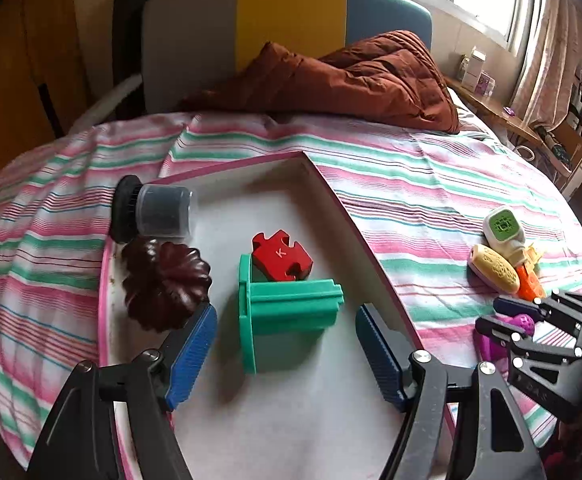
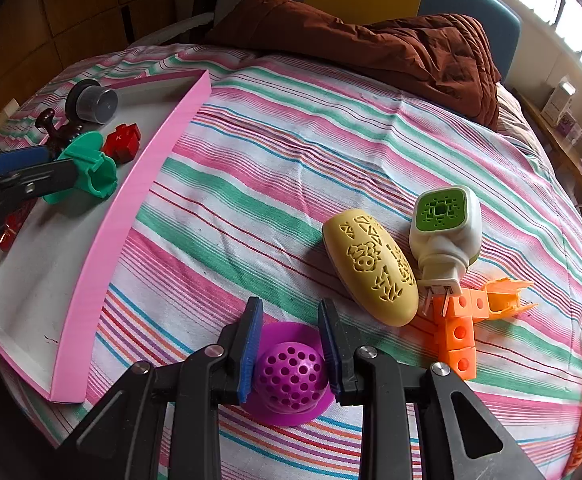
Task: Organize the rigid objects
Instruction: 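Carry the magenta mesh cup toward the tray with the right gripper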
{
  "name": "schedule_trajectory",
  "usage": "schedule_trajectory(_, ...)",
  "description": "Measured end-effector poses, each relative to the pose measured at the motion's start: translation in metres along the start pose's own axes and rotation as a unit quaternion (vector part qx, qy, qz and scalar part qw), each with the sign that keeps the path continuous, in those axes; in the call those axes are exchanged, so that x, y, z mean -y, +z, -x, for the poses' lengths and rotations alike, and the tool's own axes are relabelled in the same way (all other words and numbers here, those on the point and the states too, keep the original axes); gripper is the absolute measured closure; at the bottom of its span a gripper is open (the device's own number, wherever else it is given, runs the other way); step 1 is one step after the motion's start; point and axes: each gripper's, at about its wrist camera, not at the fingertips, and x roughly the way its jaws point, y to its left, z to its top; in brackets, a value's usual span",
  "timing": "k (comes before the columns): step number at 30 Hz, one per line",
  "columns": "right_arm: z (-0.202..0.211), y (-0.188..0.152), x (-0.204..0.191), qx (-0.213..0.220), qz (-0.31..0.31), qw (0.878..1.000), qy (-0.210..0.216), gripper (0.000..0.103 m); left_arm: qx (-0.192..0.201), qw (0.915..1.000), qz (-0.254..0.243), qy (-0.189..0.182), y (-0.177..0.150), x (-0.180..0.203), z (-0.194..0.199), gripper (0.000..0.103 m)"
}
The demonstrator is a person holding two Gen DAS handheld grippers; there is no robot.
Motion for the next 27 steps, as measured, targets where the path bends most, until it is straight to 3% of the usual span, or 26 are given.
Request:
schedule_trajectory(8, 0.000, 0.000, -0.001, 0.000, 0.000, 1.000, -0.001, 0.074, 0.021, 0.9997, 0.000, 0.015, -0.018, 0.009, 0.025, 0.030)
schedule_trajectory(27, 0.000, 0.001, -0.001, 0.001, 0.002, 1.000, -0.003, 0.074, 0.013, 0.9997, 0.009, 0.020, -0.044, 0.003, 0.041, 0.030)
